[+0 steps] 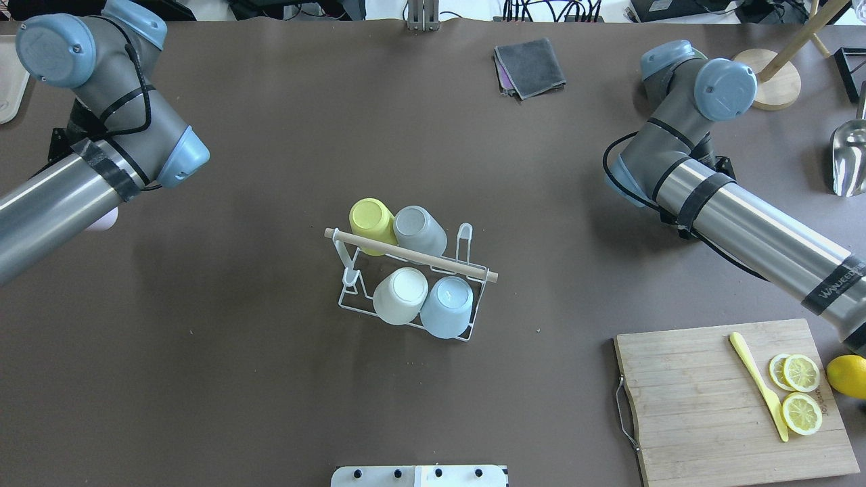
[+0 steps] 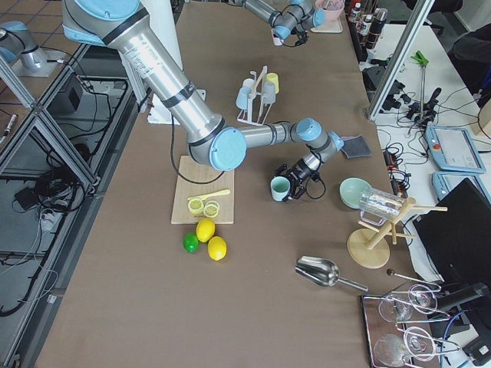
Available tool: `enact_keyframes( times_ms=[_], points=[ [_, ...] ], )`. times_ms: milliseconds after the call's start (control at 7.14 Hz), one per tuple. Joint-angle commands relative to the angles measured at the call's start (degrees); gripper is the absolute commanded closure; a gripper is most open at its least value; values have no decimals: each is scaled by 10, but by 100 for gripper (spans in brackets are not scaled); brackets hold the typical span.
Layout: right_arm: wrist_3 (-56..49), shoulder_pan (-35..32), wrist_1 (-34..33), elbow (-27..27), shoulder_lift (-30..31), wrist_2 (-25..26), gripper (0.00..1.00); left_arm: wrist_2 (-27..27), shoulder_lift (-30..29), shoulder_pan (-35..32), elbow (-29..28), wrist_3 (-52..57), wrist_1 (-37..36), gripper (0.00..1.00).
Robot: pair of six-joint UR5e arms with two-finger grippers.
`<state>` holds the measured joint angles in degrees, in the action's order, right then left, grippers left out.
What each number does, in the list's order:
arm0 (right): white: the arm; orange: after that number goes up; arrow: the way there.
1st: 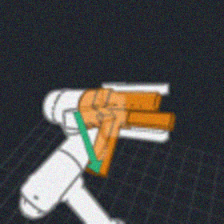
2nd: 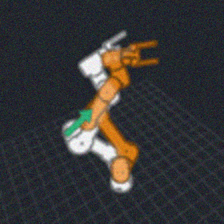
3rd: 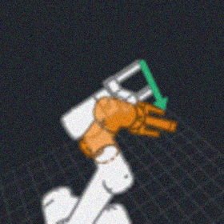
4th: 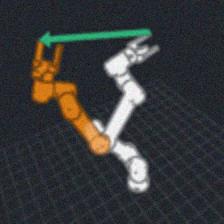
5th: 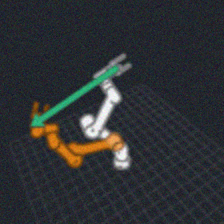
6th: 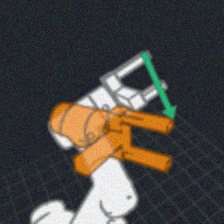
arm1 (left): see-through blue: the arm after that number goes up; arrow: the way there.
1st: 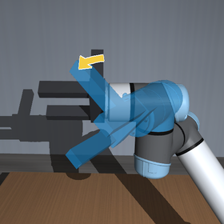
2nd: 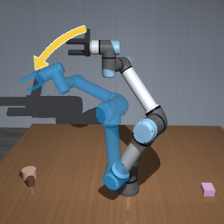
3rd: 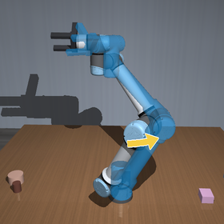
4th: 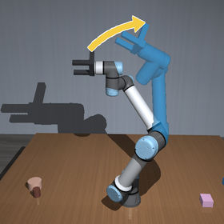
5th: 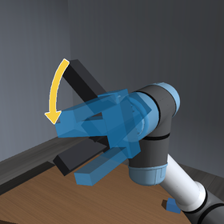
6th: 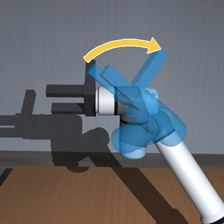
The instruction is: Place cup on cup holder
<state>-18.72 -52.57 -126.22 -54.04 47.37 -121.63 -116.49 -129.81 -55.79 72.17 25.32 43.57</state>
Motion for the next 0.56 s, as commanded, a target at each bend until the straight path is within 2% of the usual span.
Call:
enact_keyframes(
  times_ms=[0, 140, 280, 420],
  points=[
    [-1, -2, -4, -1, 0, 6, 0, -102, 61, -24, 140, -31, 64, 73],
    [-1, -2, -8, -4, 0, 10, 0, -107, 106, -20, 234, -66, 120, 74],
    [-1, -2, -8, -7, 1, 17, 25, -109, 159, -16, 318, -154, 171, 75],
    [-1, -5, -12, -17, 1, 18, 92, -109, 203, -11, 360, -221, 285, 75]
  ],
)
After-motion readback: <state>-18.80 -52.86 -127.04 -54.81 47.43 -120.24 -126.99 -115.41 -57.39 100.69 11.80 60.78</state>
